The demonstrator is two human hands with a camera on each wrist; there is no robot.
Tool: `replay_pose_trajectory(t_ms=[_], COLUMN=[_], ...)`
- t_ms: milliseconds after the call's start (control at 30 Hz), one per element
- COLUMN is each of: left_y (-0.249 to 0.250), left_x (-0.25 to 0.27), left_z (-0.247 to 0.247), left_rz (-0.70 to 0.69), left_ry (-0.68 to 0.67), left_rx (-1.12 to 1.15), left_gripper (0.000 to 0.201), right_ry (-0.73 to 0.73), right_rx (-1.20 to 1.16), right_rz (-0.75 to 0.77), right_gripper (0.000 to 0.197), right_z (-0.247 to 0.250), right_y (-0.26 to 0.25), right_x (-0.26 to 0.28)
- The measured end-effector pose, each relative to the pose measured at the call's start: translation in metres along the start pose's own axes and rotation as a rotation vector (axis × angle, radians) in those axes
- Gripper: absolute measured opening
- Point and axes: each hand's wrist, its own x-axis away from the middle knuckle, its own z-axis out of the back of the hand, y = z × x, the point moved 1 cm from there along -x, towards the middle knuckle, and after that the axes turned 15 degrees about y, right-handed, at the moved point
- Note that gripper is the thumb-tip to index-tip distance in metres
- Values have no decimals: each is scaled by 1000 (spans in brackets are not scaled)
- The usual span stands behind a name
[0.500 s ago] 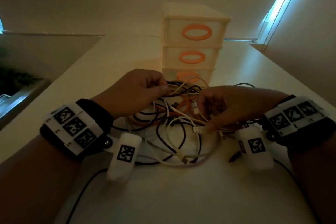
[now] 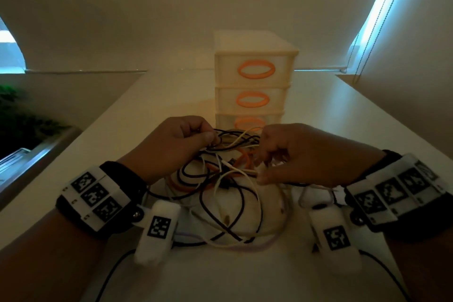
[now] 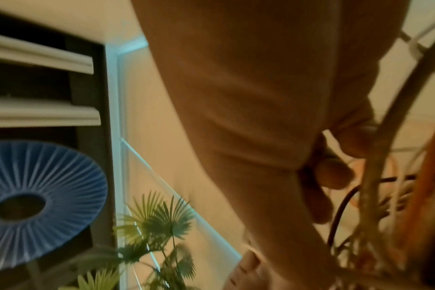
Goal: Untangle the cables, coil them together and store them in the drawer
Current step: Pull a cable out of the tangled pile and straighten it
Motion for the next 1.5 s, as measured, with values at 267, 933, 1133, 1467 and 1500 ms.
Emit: replay_pose_trajectory(t_ms=[267,933,1133,1467,1500], left_y=[13,-5,-2,2,3], left_x=[4,2,1,3,3], left_z=[3,-2,-1,-5,-6], left_rz=[-10,20,33,112,106], left_ry=[15,-52,-30,-77,-83], left_rx=[121,78,102,172,186], left_gripper=[22,25,23,25,25], right_ry=[381,-169,143,-106,-98], right_rx=[-550,35,-331,-177,-170], right_rz=[-357,-52,-414,-275,-254], right_gripper=[34,21,23,18,20], right_z=[-8,-16,4,1,-1], right_y=[-24,-22,-8,-19,-22], right_x=[-24,-7,-13,-11,-11])
